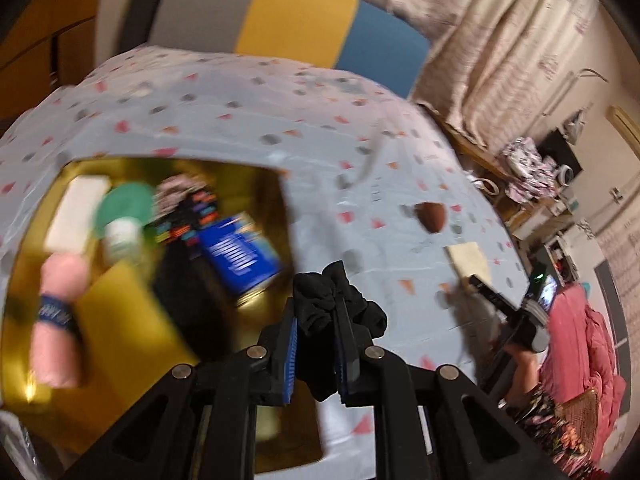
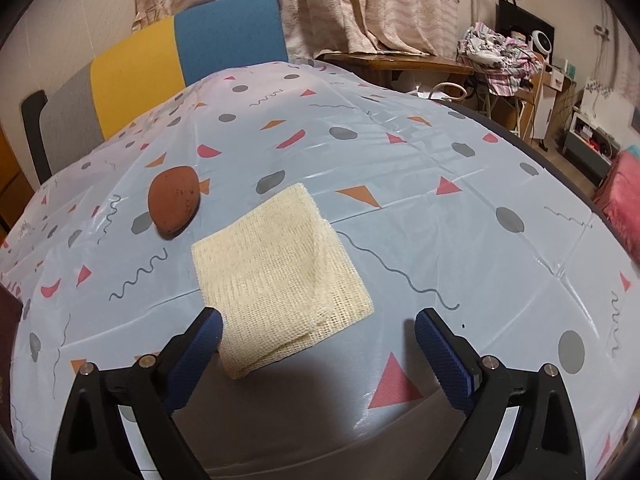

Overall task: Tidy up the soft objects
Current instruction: 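Carry the black scrunchie into the gold tray with the left gripper while the right holds the beige cloth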

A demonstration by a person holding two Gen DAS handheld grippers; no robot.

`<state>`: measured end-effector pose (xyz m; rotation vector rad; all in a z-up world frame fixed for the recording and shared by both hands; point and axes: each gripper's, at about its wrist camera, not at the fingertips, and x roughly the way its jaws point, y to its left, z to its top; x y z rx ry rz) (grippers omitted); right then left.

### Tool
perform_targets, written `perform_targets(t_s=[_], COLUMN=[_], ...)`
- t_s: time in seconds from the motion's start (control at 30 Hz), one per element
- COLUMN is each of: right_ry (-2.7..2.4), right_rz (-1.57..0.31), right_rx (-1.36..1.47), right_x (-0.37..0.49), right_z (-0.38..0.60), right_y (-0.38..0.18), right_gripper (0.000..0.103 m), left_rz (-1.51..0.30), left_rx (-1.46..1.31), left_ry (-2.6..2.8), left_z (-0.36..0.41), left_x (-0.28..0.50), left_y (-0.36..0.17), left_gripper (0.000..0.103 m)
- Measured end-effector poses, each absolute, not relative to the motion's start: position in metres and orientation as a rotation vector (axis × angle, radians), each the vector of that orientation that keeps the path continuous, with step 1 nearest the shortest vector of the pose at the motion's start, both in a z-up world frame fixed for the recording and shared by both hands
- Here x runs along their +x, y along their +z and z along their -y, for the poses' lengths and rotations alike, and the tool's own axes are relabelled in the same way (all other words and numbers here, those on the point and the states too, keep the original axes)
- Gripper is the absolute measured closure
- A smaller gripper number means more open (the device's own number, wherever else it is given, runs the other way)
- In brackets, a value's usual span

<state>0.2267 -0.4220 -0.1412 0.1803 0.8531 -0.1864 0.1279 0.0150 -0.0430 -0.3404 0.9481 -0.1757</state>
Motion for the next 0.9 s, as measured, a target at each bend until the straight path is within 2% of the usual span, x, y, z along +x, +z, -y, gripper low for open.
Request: perform_targets(t_s=[0.23,0.6,0.67,0.73,0.9], right_ry=[-0.172,-0.140,-0.138,-0.136,-0.129], right_rz=[-0.879,-0.915,-0.919,-0.917,-0.927], right_rx=[0.076,0.025,0.035,0.032,-0.001], right_x=[0.240,0.255,0.255,0.255,0.258], right_z=[0.410,0.405,0.405,0.403,0.397], right_y=[-0.137,-0.135,-0.134,-0.133,-0.135], right_gripper=[0.001,0.000,0.000,0.000,0.000], left_rz=[-1.032,-1.099,-1.124,-1.148,-1.129], left_rx=[-0.392,-0.354,-0.345,-0.355,-0.333], left_ry=[-0.129,-0.124,-0.118,-0.111,-0.109], left_z=[-0.053,-0.059,-0.060,-0.061,-0.060], left_x=[0.110,0.100,0.100,0.100,0.094], left_y=[-0.078,-0.108,-0.115,-0.122,-0.119], left_gripper=[0.089,0.087,0.081,0.071,0.066])
